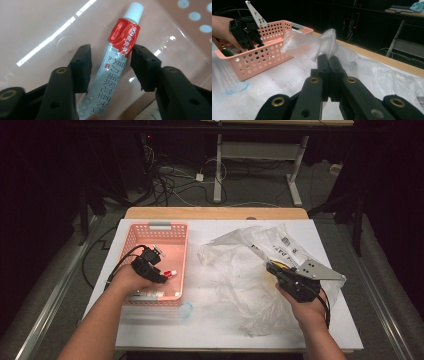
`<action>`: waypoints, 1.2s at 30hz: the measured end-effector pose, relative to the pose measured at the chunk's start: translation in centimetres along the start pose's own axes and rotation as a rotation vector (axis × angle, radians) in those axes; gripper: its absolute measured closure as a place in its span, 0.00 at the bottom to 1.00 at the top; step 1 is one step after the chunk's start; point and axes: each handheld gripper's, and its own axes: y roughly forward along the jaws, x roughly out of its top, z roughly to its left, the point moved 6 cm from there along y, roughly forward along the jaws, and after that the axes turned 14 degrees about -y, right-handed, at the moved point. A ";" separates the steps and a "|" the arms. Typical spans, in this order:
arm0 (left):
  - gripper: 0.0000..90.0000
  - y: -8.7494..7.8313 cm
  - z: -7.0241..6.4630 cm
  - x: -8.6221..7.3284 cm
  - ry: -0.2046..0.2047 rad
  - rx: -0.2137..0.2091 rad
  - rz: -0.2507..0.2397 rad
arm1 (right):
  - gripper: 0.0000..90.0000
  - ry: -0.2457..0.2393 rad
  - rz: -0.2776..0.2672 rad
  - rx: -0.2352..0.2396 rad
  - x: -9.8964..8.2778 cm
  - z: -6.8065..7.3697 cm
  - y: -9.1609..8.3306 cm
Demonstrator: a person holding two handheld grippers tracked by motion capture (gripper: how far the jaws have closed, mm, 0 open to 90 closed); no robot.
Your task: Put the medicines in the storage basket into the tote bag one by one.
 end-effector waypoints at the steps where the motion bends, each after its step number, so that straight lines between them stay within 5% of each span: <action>1: 0.61 0.0 0.1 0.0 0.005 0.005 -0.001 | 1.00 0.001 0.000 0.000 0.0 0.0 0.0; 11: 0.74 0.2 -0.4 0.2 0.035 0.014 -0.008 | 1.00 -0.003 -0.004 0.003 0.1 0.1 -0.1; 36: 0.76 0.1 -0.6 0.3 0.046 0.035 -0.021 | 1.00 -0.005 -0.018 0.005 0.1 -0.1 -0.8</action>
